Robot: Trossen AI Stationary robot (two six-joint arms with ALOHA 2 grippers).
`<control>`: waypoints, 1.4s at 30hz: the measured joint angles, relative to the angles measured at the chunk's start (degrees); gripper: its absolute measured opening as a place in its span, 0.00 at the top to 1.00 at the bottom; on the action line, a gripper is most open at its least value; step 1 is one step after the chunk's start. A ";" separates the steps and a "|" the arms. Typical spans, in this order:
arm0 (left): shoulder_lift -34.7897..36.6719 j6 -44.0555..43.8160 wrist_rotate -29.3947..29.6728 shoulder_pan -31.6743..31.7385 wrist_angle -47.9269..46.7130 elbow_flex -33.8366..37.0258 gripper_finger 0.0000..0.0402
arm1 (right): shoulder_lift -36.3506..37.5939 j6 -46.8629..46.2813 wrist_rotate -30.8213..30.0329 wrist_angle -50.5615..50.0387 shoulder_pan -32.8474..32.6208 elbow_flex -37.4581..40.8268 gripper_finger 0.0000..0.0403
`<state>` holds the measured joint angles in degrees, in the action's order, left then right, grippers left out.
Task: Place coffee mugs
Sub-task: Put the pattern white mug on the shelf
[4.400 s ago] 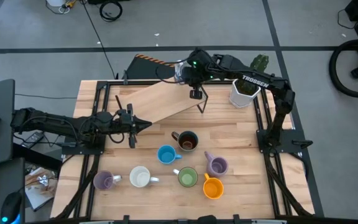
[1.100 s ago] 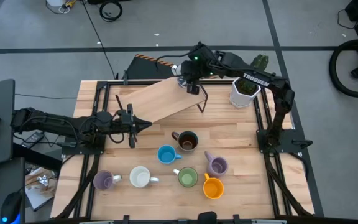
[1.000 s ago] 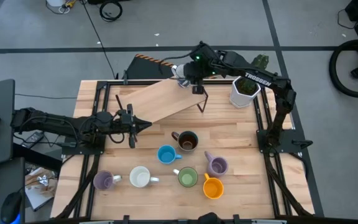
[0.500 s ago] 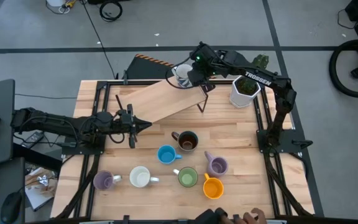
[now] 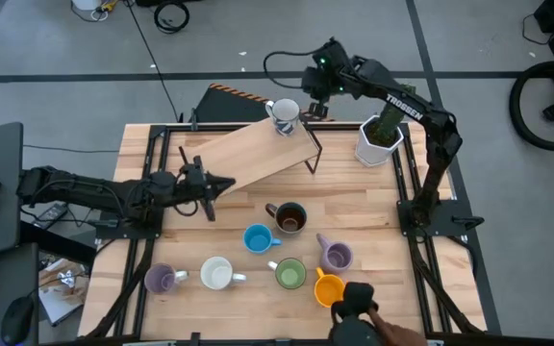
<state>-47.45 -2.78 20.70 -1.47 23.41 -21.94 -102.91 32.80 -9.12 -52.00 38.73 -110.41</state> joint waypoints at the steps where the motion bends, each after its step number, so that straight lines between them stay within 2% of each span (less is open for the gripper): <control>1: -0.74 0.14 0.43 0.85 1.32 -0.16 0.93 | 0.00 -1.54 0.38 -0.16 0.18 0.02 0.76; 5: -5.26 0.51 -0.05 5.63 0.76 -4.36 0.94 | -0.01 -4.40 5.58 -0.72 0.55 0.01 0.76; 8: -8.71 1.76 -2.97 10.42 -1.85 -8.27 0.95 | -0.04 -4.86 7.04 -0.50 0.46 0.00 0.76; 16: -17.51 3.44 -17.61 25.14 -6.02 -17.70 0.97 | -0.04 -6.67 7.64 -0.88 0.05 0.00 0.76; 21: -24.80 5.27 -24.44 31.50 -5.44 -22.83 0.97 | -0.04 -6.91 10.98 -0.65 0.32 0.38 0.76; 25: -31.14 6.47 -24.83 34.47 -3.38 -26.63 0.97 | -0.07 -8.08 13.74 -0.39 1.18 1.69 0.76; 32: -40.54 6.14 -24.82 37.90 -1.32 -32.28 0.97 | -0.11 -12.09 13.06 0.23 0.69 4.66 0.76; 42: -47.68 6.28 -22.76 38.70 -0.58 -36.62 0.97 | -0.09 -14.21 13.27 0.66 -1.04 4.85 0.77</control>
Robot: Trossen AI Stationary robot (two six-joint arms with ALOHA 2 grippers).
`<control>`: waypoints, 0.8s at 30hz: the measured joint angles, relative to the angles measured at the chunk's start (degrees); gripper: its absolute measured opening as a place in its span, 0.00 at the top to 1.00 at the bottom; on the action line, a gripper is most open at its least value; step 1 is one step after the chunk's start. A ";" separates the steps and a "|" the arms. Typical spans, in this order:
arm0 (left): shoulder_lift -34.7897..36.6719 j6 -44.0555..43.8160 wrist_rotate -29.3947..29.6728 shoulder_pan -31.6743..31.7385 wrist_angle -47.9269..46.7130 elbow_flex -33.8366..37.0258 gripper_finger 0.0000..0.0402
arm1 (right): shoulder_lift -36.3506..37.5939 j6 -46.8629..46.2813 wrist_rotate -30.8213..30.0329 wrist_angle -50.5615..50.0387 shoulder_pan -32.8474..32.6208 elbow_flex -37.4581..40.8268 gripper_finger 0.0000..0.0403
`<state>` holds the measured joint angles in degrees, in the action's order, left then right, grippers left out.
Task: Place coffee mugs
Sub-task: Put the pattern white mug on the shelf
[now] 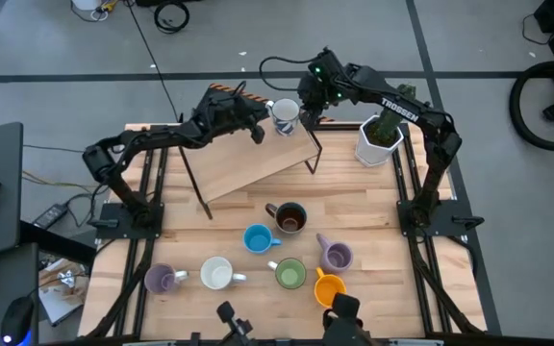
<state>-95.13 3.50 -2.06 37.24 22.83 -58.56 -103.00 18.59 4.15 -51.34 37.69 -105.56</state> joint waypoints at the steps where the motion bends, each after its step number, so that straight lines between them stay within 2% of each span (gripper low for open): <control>1: -0.44 0.15 0.69 0.00 0.11 -0.39 0.97 | 0.00 0.00 -0.02 -0.10 -0.30 0.00 0.77; 10: -0.56 1.66 2.24 0.59 1.86 -0.49 0.97 | 0.00 0.35 -0.70 -0.57 -2.74 0.00 0.77; 15: -0.34 2.33 2.24 0.59 1.23 -0.49 0.97 | 0.01 0.38 -5.58 -1.33 -2.83 0.00 0.77; 24: 4.89 8.47 -1.99 -0.32 -12.85 -0.45 0.97 | 0.25 -0.63 -4.33 -4.26 -3.34 0.34 0.77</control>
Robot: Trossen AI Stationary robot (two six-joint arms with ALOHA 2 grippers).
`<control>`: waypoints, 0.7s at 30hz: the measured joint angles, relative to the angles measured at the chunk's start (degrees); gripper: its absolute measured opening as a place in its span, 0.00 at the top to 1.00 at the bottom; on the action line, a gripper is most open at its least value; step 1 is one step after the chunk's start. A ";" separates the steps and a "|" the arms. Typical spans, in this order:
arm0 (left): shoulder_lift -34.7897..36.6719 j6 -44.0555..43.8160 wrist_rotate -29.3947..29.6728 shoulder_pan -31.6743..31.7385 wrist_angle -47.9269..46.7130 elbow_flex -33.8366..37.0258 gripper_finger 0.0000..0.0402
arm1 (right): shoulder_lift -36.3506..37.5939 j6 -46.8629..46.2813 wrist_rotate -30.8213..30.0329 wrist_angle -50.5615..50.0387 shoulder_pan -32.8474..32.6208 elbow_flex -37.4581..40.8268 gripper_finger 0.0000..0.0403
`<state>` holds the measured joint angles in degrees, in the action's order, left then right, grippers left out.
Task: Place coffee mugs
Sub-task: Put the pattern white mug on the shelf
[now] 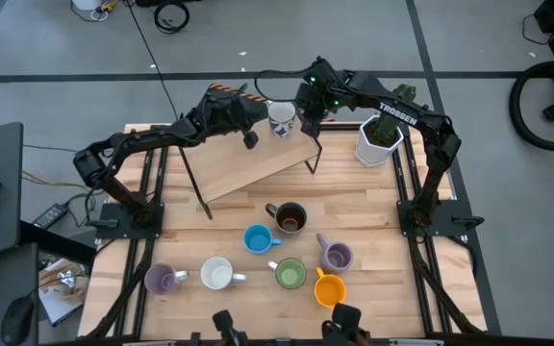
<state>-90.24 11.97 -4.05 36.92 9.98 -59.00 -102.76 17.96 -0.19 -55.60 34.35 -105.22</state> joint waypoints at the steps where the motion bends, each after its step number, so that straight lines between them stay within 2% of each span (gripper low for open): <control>1: 0.40 0.76 -0.57 -0.53 -1.77 0.00 0.97 | 0.08 -0.25 -0.02 0.07 -0.10 0.32 0.77; 6: 0.91 2.79 -1.67 -3.92 -8.64 0.19 0.97 | 1.23 -1.44 -1.84 4.39 -1.01 5.70 0.79; 10: 1.13 4.10 2.47 -6.21 -7.46 1.77 0.97 | 5.16 -1.05 -7.37 12.14 -2.46 13.07 0.83; 17: 2.59 3.68 4.05 -5.94 1.52 7.12 0.97 | 13.23 -0.46 -5.97 22.39 -2.74 24.90 0.89; 21: 4.14 2.63 3.19 -5.93 12.90 12.08 0.97 | 17.07 0.97 -4.52 27.25 -2.35 30.61 0.89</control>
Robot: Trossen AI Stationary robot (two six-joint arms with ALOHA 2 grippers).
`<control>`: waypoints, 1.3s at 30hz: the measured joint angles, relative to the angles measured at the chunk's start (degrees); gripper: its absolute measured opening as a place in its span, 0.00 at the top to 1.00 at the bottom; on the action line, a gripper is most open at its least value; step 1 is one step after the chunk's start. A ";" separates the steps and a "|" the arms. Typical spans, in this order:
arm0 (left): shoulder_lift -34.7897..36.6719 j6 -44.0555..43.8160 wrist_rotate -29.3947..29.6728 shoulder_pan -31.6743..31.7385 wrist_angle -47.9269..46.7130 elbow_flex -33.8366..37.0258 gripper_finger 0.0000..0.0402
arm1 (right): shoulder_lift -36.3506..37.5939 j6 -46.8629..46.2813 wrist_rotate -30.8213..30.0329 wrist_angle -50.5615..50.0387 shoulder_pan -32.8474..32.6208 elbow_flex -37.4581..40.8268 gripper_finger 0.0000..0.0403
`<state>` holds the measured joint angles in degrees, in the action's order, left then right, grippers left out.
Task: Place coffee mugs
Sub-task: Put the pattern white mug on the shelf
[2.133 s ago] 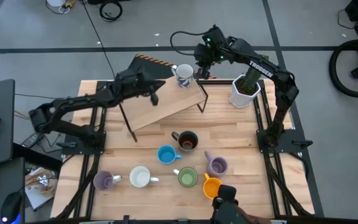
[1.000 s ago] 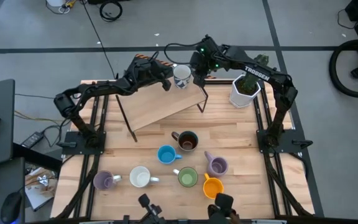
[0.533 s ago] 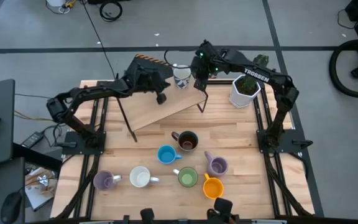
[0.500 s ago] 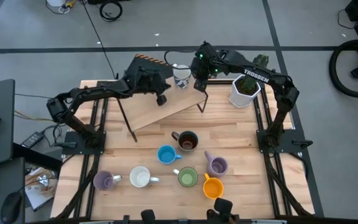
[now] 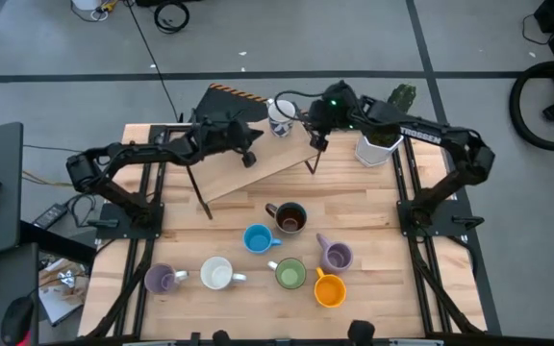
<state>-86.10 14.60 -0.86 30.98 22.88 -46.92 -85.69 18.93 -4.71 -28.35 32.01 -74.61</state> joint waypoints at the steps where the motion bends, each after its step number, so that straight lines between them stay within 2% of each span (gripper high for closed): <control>1: 0.10 -0.61 -0.42 0.00 2.69 1.08 0.97 | 0.81 0.61 0.88 2.24 0.02 1.49 0.89; 5: -0.01 -2.46 -0.89 -0.09 6.53 2.56 0.94 | 4.07 1.97 1.57 8.84 0.16 5.79 0.86; 9: -0.01 -3.75 -1.14 -0.11 6.84 2.56 0.84 | 5.52 2.16 4.90 9.67 1.08 7.47 0.77; 17: -0.66 -4.55 -3.61 0.04 11.61 2.54 0.47 | 3.91 -0.41 13.02 10.71 3.72 7.76 0.43; 22: -4.15 -5.77 -3.33 0.09 18.21 3.60 0.32 | 2.64 -1.12 16.35 13.43 4.98 7.71 0.24; 25: -5.29 -6.78 -3.41 0.75 22.32 4.20 0.29 | 2.46 -0.69 18.07 14.23 5.82 7.71 0.15; 29: -6.80 -8.59 -3.82 1.85 25.58 4.18 0.28 | 2.36 -0.33 24.25 14.62 7.19 7.71 0.09; 34: -9.16 -10.05 -2.46 1.77 28.41 4.20 0.28 | 2.36 -1.47 25.15 23.16 7.17 10.91 0.08; 39: -10.34 -10.06 -2.12 1.81 29.77 4.19 0.28 | 2.38 -1.87 23.72 25.02 6.40 11.25 0.10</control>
<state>-96.44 4.54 -2.97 32.80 52.64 -42.73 -83.31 17.06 19.02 -3.33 38.40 -63.36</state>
